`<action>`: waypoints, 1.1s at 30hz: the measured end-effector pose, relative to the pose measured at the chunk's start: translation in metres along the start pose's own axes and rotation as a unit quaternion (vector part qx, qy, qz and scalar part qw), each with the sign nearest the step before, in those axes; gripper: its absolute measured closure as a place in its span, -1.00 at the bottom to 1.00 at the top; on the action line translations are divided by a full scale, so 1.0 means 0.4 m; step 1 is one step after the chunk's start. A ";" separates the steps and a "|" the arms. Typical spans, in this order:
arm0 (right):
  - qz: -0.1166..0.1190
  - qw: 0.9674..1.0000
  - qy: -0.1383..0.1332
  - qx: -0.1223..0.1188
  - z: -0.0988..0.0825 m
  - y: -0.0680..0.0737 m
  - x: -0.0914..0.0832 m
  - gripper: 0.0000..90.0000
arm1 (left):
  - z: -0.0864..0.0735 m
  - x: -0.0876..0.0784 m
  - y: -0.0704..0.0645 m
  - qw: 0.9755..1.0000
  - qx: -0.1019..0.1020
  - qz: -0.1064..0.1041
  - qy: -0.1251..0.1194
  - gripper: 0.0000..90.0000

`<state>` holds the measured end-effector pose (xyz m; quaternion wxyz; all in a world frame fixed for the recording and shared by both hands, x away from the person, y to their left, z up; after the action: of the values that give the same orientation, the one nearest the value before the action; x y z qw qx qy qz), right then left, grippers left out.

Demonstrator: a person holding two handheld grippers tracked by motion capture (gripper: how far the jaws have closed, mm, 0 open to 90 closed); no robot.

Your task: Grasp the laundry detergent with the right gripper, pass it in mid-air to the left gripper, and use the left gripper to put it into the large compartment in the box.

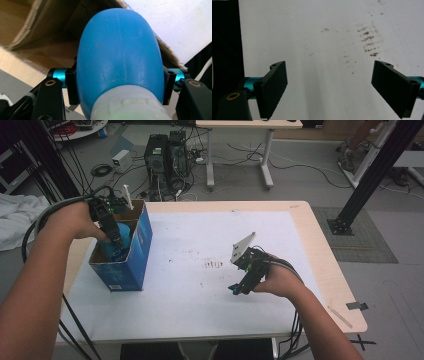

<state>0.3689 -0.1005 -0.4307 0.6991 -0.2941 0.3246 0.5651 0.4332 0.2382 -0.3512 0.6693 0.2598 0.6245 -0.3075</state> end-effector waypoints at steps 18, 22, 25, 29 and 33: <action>-0.001 1.000 -0.002 0.000 0.002 0.006 0.005 -0.72 | -0.008 0.090 0.013 1.000 -0.014 -0.006 0.005 -0.16; -0.001 1.000 -0.001 0.001 0.001 0.007 0.004 -0.72 | -0.008 0.092 0.018 1.000 -0.031 -0.006 -0.001 -0.16; -0.001 1.000 -0.001 0.001 0.001 0.008 0.004 -0.72 | -0.008 0.094 0.019 0.999 -0.035 -0.007 -0.002 -0.16; 0.000 1.000 0.000 -0.001 0.002 0.007 0.008 -0.72 | -0.008 0.097 0.021 0.999 -0.034 -0.008 -0.007 -0.16; 0.001 1.000 -0.001 -0.002 0.003 0.008 0.011 -0.72 | -0.007 0.098 0.021 0.999 -0.033 -0.010 -0.011 -0.17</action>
<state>0.3667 -0.0963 -0.4335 0.6983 -0.2947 0.3236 0.5664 0.4388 0.2424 -0.3906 0.6810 0.2283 0.6297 -0.2960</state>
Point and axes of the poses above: each handheld gripper's, and its own axes: x roughly forward along the jaws, z roughly out of its top, y roughly to its left, the point moved 10 cm from there along x, roughly forward along the jaws, and after that the axes turned 5 degrees about -y, right-handed, at the moved point
